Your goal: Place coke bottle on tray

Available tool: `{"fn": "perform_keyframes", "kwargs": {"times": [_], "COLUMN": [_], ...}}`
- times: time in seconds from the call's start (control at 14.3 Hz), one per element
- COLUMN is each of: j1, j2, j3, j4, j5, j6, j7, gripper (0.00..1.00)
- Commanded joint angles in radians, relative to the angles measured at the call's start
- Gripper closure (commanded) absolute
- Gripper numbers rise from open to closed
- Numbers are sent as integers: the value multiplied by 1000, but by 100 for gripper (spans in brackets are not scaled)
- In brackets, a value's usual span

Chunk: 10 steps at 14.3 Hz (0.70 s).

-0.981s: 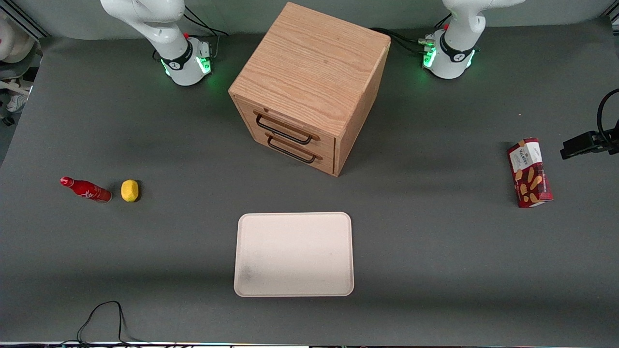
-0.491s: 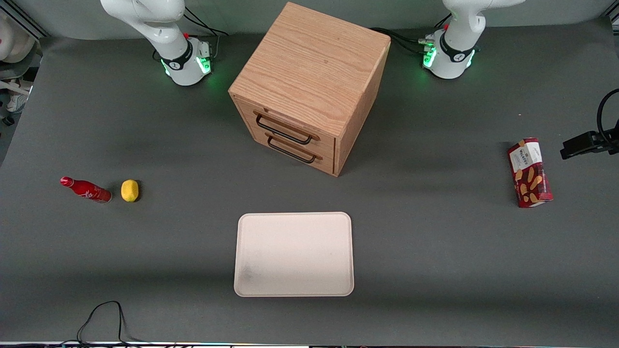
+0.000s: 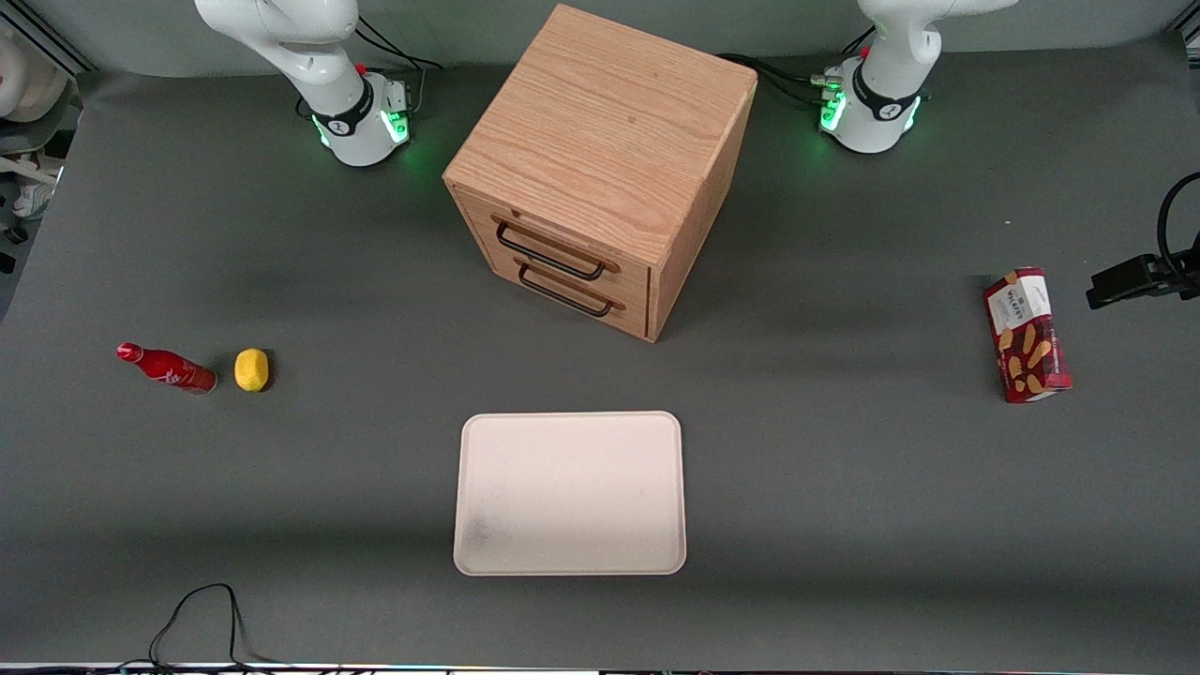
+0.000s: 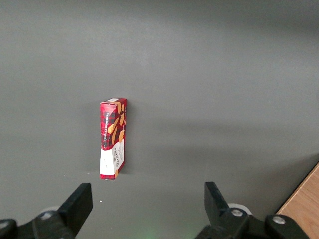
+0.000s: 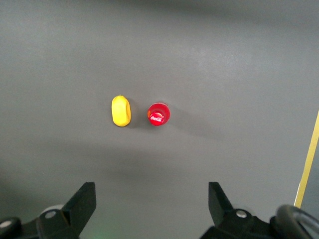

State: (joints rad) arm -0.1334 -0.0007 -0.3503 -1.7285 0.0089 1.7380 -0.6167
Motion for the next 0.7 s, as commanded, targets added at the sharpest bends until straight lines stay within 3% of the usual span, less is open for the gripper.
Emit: {"fn": "perform_keyframes", "kwargs": {"times": [0.0,0.63], "j1": [11,11], "j2": [-31,-16], "j3": [-6,-6], "j4": [-32,-81], "j5": [3,3], "j6": [25,101], "j7": [-20,-21], "gripper": [0,0]}}
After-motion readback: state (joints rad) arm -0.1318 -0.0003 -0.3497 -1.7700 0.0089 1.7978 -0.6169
